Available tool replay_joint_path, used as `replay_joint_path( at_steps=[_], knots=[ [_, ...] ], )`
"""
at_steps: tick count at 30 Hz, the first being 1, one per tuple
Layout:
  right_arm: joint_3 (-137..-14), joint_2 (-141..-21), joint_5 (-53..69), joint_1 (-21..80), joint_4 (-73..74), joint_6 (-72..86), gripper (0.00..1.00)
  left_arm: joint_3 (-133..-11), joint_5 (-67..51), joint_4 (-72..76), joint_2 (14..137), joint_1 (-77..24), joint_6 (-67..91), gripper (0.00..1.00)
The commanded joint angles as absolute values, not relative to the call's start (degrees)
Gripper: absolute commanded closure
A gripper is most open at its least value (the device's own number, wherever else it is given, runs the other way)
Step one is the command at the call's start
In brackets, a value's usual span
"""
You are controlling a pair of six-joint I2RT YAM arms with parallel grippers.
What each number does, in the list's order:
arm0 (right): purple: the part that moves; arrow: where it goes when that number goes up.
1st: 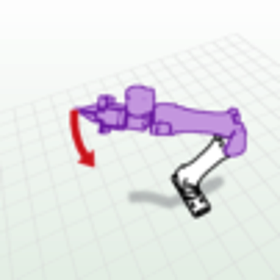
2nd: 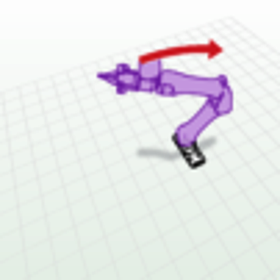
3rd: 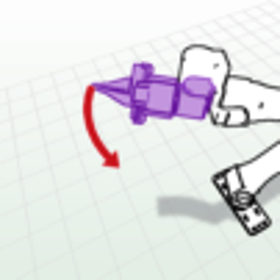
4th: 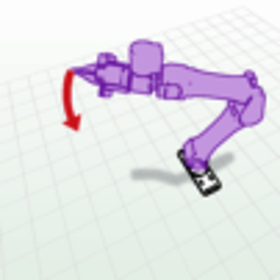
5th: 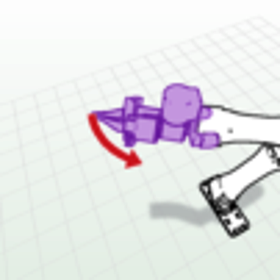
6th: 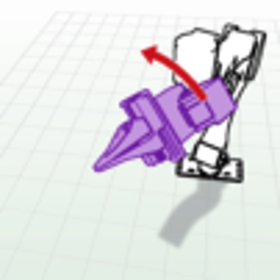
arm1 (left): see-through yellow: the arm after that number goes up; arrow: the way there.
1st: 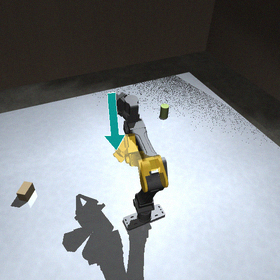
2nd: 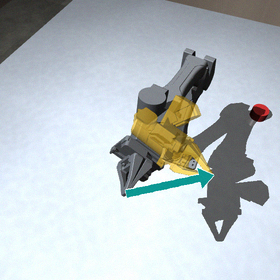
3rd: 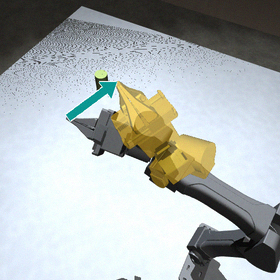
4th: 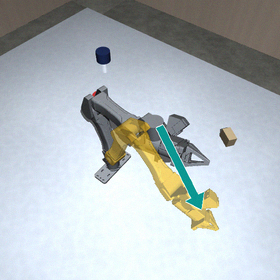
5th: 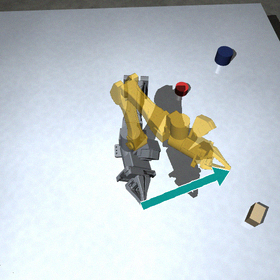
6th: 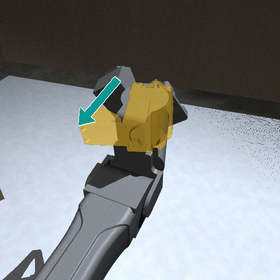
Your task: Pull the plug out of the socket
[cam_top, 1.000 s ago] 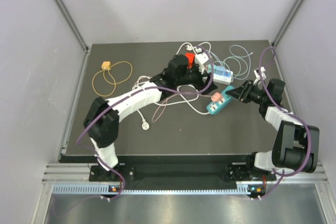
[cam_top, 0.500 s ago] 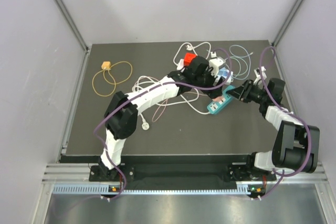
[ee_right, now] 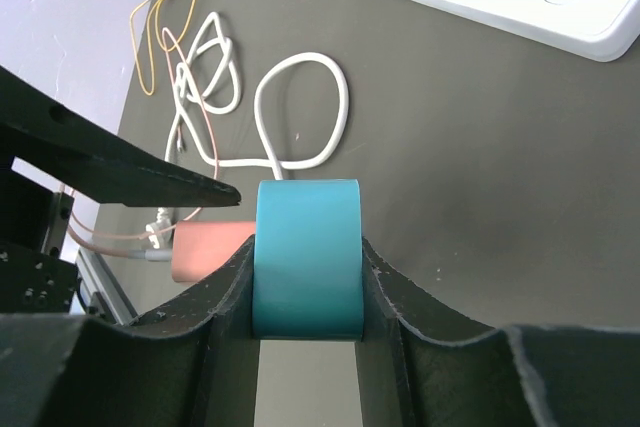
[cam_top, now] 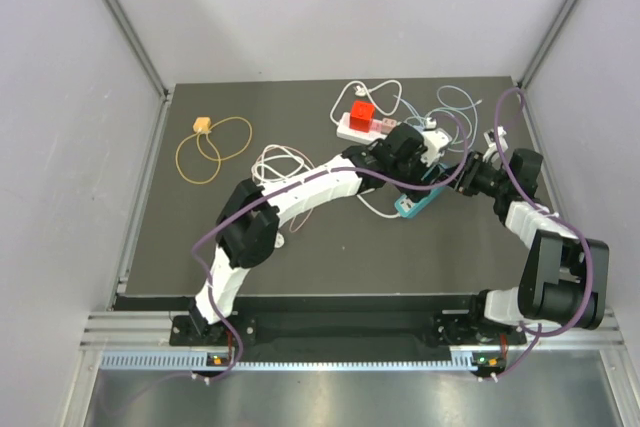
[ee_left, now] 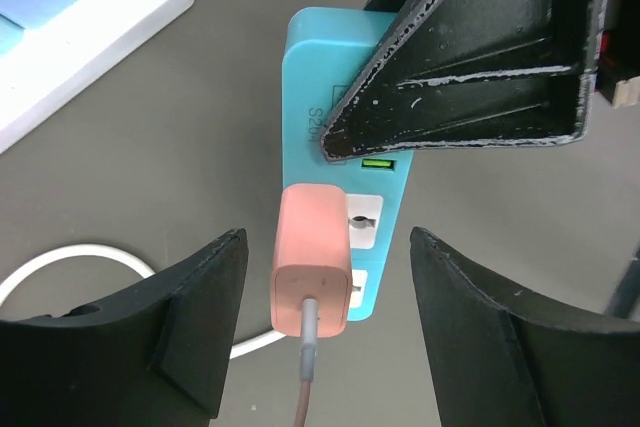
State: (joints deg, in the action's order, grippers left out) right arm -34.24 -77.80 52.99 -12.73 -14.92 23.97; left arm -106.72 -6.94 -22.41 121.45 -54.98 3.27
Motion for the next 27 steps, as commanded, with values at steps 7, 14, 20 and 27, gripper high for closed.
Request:
replay_joint_path(
  at_steps=[7,14,20,27],
  knots=[
    [-37.27,-78.13,53.79,-12.04,-17.05,23.20,1.00,-110.92,1.93,-24.26,123.48,-56.77,-1.84,0.38],
    [-37.35,-78.05,53.79,-11.95,-16.96,23.29,1.00,-112.59,3.16,-24.61,124.98,-56.95,-2.11,0.60],
    [-37.44,-77.96,53.70,-11.95,-16.79,23.12,1.00,-113.38,2.20,-25.14,125.33,-56.95,-1.94,1.00],
    [-38.50,-76.55,48.87,-12.04,-12.48,18.64,1.00,-104.78,0.80,-19.17,116.82,-56.69,-0.71,1.00]
  ],
)
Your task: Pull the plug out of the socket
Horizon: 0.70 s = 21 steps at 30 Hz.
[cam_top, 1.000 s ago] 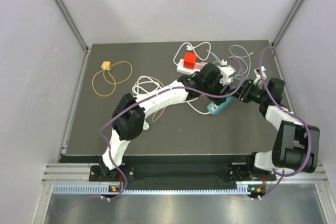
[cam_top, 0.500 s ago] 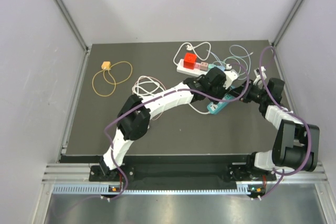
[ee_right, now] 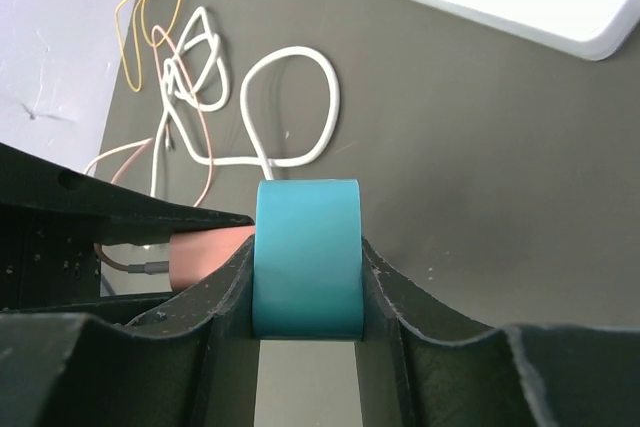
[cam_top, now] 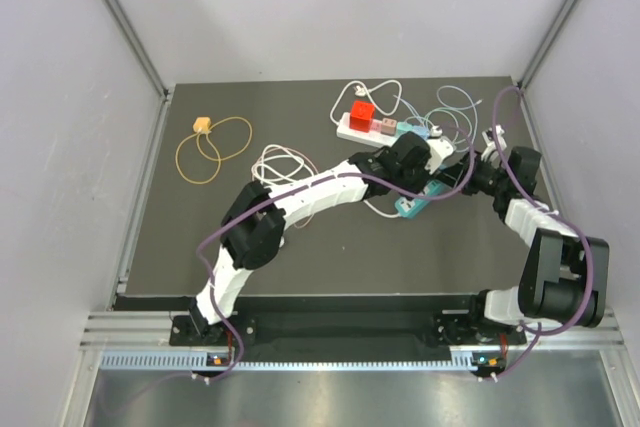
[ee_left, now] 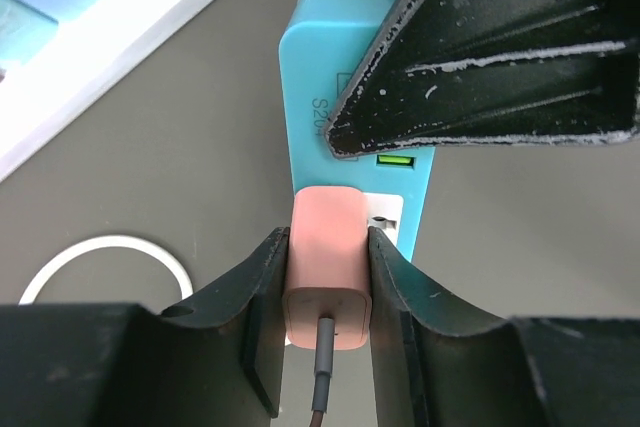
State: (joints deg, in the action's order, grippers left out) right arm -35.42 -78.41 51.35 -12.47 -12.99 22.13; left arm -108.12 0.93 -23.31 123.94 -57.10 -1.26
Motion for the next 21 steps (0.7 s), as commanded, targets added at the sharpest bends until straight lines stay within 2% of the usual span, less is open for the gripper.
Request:
replay_joint_path(
  at_steps=[1,14,21],
  knots=[
    [-38.50,-76.29,48.35,-11.95,-12.13,18.20,1.00,-103.55,0.36,-18.38,115.68,-56.43,-0.27,1.00],
    [-38.50,-75.41,45.53,-12.48,-11.51,17.32,1.00,-86.50,-14.84,-8.53,102.49,-50.02,10.89,1.00],
    [-38.50,-75.15,44.56,-12.74,-11.25,17.40,1.00,-80.95,-16.00,-6.33,95.20,-47.38,11.78,1.00]
  ],
)
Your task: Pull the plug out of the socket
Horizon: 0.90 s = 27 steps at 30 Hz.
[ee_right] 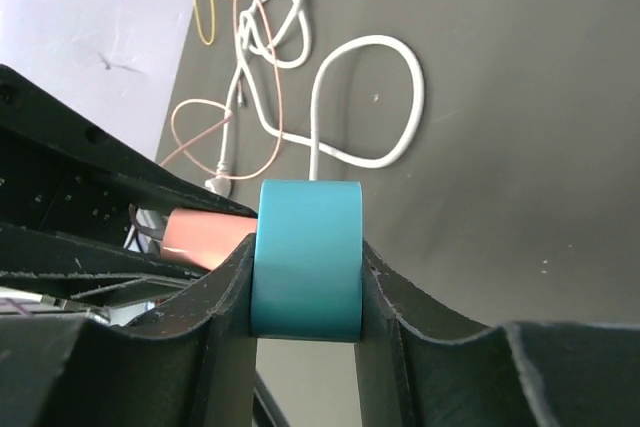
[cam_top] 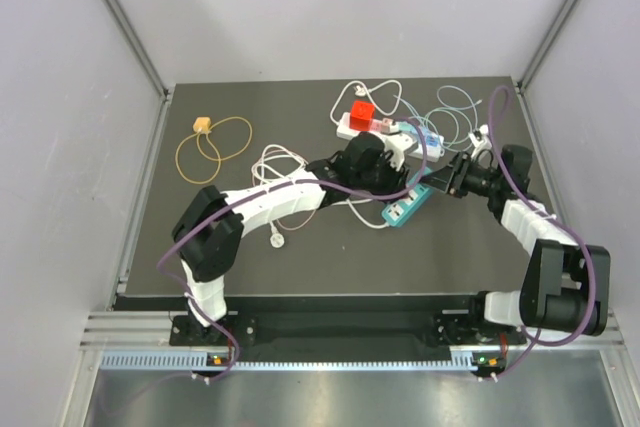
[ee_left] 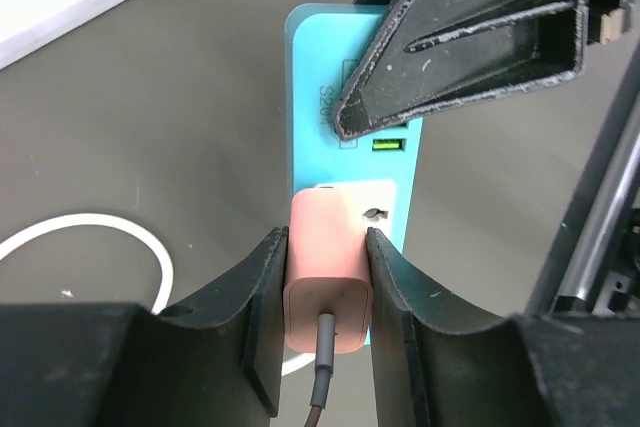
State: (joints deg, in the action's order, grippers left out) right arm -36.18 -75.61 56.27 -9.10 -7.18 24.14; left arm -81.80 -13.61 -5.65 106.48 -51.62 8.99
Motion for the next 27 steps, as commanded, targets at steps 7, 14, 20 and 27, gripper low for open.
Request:
replay_joint_path(
  at_steps=[7,14,20,27],
  knots=[
    [-38.50,-74.88,43.24,-13.01,-10.81,17.49,1.00,-79.98,-11.52,-10.89,89.83,-46.84,6.69,1.00],
    [-38.50,-74.71,43.68,-13.27,-10.81,17.75,1.00,-78.14,-6.42,-13.97,83.60,-45.18,3.52,1.00],
    [-38.58,-75.06,44.56,-13.53,-11.08,17.93,1.00,-82.34,-5.01,-14.94,77.09,-39.30,5.53,1.00],
    [-38.50,-74.88,44.91,-13.71,-11.34,18.28,1.00,-85.52,10.76,-13.45,68.56,-38.32,5.01,1.00]
  ],
)
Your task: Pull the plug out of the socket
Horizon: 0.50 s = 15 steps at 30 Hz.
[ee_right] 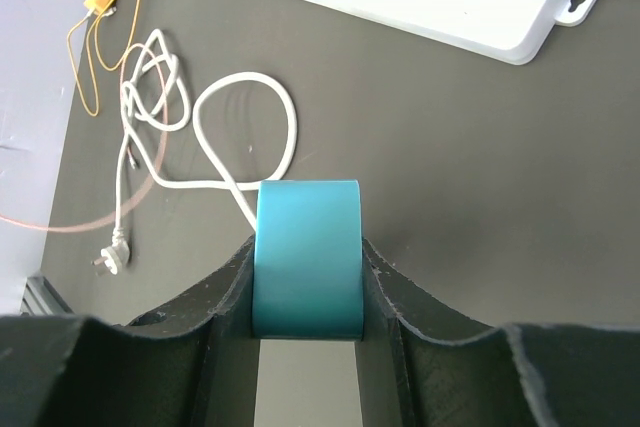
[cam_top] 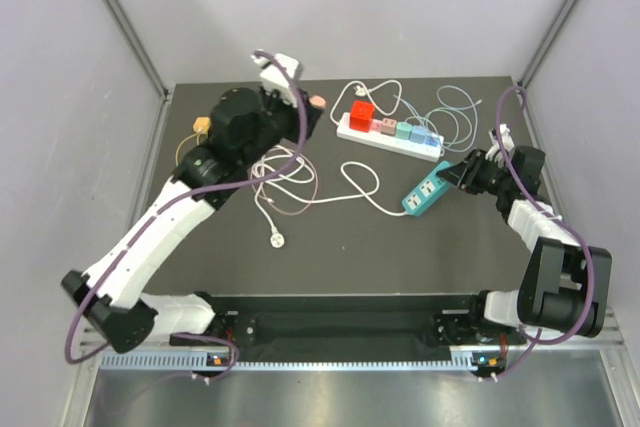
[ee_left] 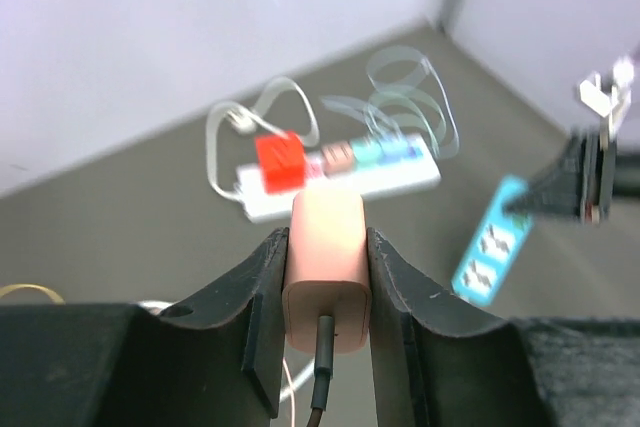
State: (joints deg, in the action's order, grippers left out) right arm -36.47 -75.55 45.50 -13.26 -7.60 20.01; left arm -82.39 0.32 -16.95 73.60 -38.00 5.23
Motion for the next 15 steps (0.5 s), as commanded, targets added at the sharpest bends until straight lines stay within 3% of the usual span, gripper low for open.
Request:
replay_joint_path(
  at_steps=[1,4,15],
  knots=[
    [-38.50,-74.80,44.91,-13.62,-11.42,18.37,1.00,-84.91,13.51,-13.45,68.03,-38.32,4.84,1.00],
    [-38.50,-74.71,45.09,-13.71,-11.43,18.63,1.00,-81.76,23.80,-12.57,66.10,-37.18,5.44,1.00],
    [-38.41,-74.27,45.70,-14.24,-11.60,18.98,1.00,-62.86,32.52,-5.46,57.84,-21.90,23.37,1.00]
  ],
)
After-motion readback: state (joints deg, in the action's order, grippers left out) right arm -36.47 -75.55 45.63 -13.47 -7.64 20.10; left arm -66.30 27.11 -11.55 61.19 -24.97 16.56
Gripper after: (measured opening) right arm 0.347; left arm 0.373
